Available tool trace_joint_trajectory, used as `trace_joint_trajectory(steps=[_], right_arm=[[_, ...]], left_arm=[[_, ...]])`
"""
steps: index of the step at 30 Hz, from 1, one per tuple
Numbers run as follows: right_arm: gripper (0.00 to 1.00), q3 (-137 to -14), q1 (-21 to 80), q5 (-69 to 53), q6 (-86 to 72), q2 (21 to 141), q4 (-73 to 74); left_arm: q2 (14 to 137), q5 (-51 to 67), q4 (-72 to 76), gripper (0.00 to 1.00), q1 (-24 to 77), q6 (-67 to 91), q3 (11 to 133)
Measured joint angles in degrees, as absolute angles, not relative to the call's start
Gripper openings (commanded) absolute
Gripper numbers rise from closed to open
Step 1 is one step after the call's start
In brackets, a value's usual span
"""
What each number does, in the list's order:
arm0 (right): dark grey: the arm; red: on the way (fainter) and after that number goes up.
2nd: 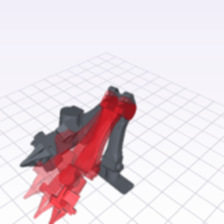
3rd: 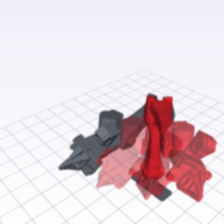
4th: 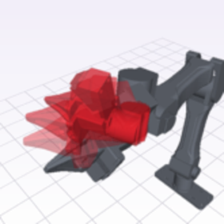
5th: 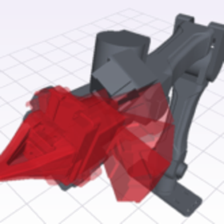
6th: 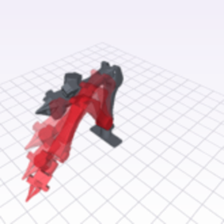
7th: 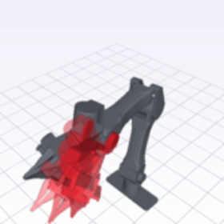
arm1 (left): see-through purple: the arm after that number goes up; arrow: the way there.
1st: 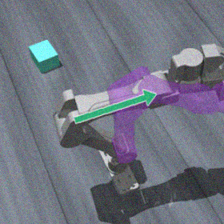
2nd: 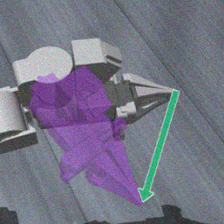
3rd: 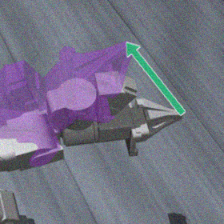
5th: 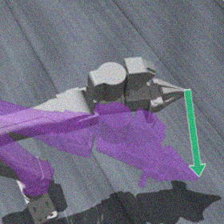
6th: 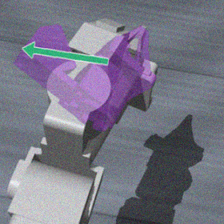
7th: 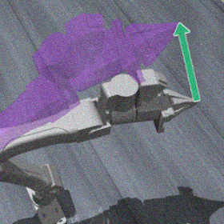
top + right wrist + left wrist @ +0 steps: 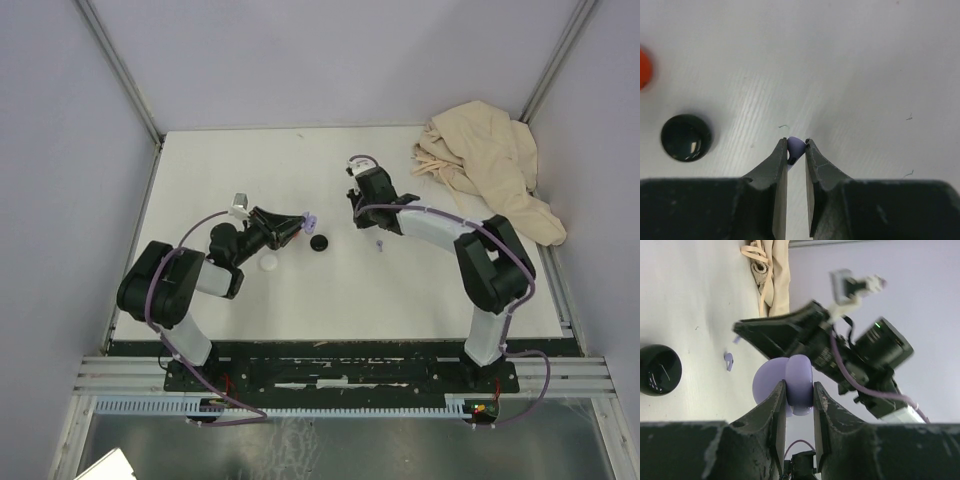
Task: Insert the wireless bluetooth earbuds into the charging case
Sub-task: Pick up the earbud from the center of the board, then place the earbud in the charging case.
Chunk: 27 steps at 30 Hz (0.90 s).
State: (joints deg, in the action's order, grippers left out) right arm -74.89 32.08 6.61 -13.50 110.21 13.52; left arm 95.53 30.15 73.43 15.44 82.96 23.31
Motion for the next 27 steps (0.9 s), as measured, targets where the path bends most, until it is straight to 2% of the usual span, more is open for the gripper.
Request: trace_joint_trajectory(steps=[6, 11, 18, 27], right_arm=[[0.02, -57.95, 32.10, 1.32, -10.76, 92.86, -6.13], [0.02, -45.06, 32.16, -4.93, -6.92, 84.71, -24.88], [0.02, -30.81, 32.38, -12.49, -0.01, 83.31, -48.90], [0.02, -29.08, 32.53, -19.05, 6.09, 83.35, -64.38]], left_arm=[[99.77, 30.85, 74.00, 0.03, 15.57, 85.86, 25.91], [102.10, 31.83, 73.89, 0.03, 16.60, 87.70, 29.21], [104.22, 33.47, 73.38, 0.03, 19.14, 88.25, 32.99], [106.34, 36.47, 71.50, 0.03, 21.69, 88.25, 35.27]])
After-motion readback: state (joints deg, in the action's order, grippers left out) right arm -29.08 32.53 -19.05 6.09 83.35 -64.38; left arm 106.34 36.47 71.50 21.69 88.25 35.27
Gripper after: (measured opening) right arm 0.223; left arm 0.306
